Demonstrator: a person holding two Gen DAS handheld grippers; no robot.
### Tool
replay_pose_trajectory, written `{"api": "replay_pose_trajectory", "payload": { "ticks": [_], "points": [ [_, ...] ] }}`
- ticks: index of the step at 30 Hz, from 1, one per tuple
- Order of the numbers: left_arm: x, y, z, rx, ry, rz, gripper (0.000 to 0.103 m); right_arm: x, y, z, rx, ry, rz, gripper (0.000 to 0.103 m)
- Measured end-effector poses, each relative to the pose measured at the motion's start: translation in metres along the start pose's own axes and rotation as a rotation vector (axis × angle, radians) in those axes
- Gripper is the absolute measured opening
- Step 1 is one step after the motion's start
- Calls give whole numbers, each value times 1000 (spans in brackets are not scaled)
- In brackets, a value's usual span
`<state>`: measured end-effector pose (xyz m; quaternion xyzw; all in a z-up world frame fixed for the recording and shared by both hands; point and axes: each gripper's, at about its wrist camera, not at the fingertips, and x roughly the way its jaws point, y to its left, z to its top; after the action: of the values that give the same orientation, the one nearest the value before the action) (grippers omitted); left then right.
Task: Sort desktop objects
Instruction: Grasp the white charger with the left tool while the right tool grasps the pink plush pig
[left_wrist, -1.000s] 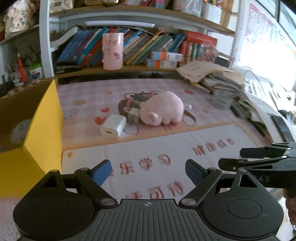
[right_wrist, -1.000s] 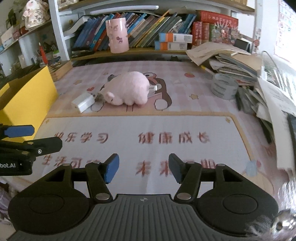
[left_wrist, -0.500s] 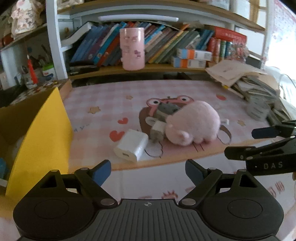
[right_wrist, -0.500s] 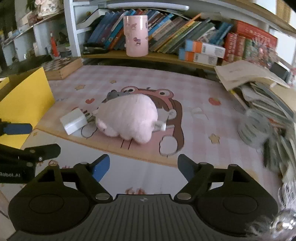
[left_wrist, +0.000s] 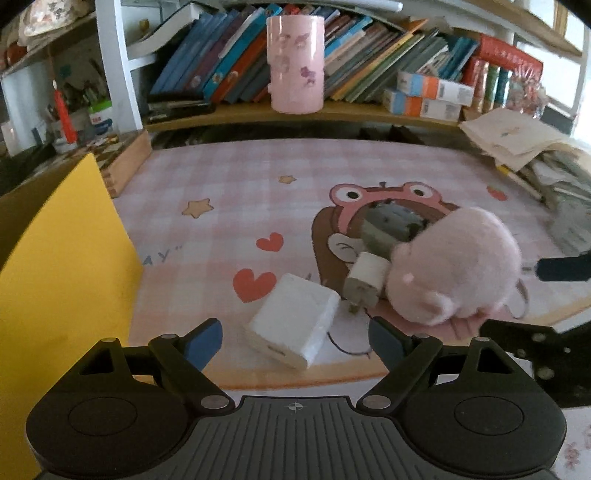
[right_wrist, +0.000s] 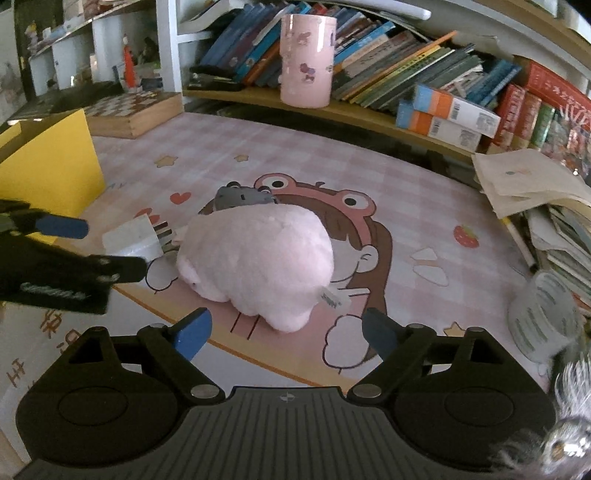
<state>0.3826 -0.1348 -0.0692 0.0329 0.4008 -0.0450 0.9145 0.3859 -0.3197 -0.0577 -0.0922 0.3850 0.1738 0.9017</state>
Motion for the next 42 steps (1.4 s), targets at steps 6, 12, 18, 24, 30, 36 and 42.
{"api": "replay_pose_trajectory", "payload": {
  "ticks": [6,12,18,24,30,36,42],
  "points": [
    [17,0,1,2,14,8,59,8,2,7,-25,-8,10,88],
    [12,5,0,-16,14,-14,47,19,3,11,-47,2,16,96],
    [-16,14,-6,-84,-11,-40,42,35,10,16,-97,14,22,101],
    [-29,20,-14,-125,2,-48,42,52,17,19,-126,3,42,102],
    [-35,10,-25,-74,9,-49,42,41,14,15,-72,-26,50,84],
    [-27,2,-32,-19,21,-7,42,15,3,-2,17,-36,34,56],
    [-19,2,-34,-13,25,4,44,0,-1,-17,35,-8,39,61]
  ]
}}
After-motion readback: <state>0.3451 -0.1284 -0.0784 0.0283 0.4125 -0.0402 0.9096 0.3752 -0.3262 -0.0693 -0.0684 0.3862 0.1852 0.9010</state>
